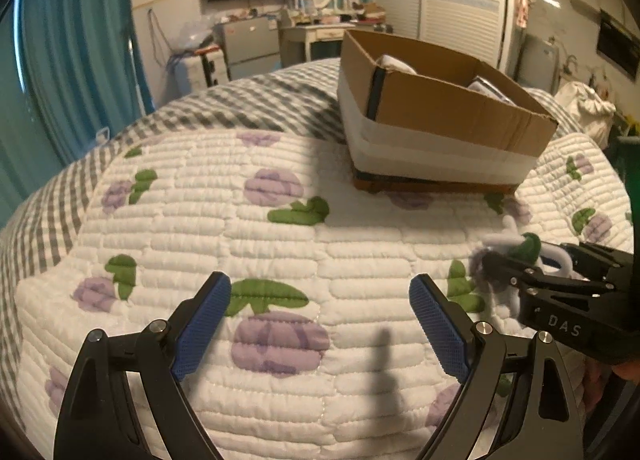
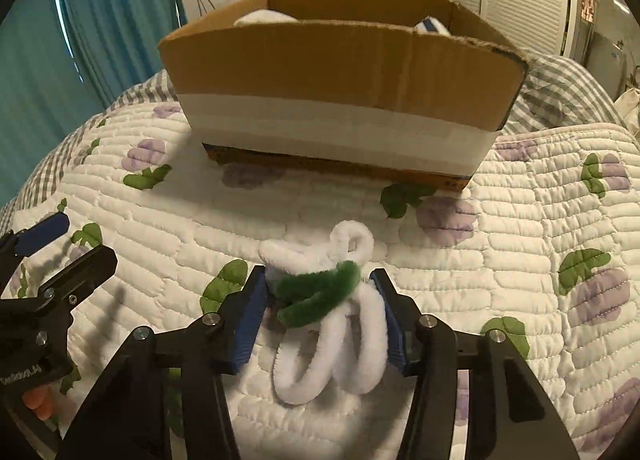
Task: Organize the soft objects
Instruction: 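Close the right tool on the white-and-green pipe-cleaner flower, then carry the pipe-cleaner flower into the box and open the right tool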
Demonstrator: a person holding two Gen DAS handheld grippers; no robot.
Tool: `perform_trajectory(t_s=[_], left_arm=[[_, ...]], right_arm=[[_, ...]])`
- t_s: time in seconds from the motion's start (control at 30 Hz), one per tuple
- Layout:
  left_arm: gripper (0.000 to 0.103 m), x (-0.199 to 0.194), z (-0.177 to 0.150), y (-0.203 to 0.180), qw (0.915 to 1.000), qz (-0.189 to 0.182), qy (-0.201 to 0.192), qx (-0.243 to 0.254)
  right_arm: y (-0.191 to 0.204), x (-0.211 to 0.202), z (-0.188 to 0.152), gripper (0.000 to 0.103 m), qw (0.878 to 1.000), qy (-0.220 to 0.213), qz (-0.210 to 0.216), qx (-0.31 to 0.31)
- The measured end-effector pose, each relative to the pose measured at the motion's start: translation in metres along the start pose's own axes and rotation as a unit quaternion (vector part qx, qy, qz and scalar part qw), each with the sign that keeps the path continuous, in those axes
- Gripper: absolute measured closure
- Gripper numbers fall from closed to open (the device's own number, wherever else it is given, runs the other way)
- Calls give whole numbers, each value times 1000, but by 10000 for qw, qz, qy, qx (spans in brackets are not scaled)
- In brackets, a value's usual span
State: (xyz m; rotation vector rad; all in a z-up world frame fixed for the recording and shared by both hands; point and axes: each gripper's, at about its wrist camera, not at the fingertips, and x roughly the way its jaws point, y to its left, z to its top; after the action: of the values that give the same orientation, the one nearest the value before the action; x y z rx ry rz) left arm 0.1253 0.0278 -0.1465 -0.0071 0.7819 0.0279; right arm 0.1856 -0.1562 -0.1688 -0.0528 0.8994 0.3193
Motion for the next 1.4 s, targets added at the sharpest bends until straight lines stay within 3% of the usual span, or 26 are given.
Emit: perform_trajectory(t_s=[0.3, 0.5, 0.7, 0.93, 1.2, 1.4], left_arm=[[11, -26, 3, -16, 9990, 311, -288, 160], [11, -54, 25, -25, 9985, 183, -523, -25], [11, -83, 62, -31, 9956, 239, -896, 96], [11, -101, 125, -33, 9904, 291, -1344, 129], [11, -54, 172, -35, 9909, 349, -1290, 176], [11, -4, 188, -27, 9926, 327, -1160, 173]], right_arm=[[-2, -36, -8, 53, 9993, -373, -24, -73], [-8, -77, 4, 53, 9973, -723, 74, -60], [-12, -124, 47, 53, 9923, -1221, 211, -10], [-18, -164, 122, 53, 9857, -1652, 175, -293], [-16, -146, 191, 53, 9819, -1839, 153, -432], [-19, -85, 222, 53, 9872, -1527, 193, -411]])
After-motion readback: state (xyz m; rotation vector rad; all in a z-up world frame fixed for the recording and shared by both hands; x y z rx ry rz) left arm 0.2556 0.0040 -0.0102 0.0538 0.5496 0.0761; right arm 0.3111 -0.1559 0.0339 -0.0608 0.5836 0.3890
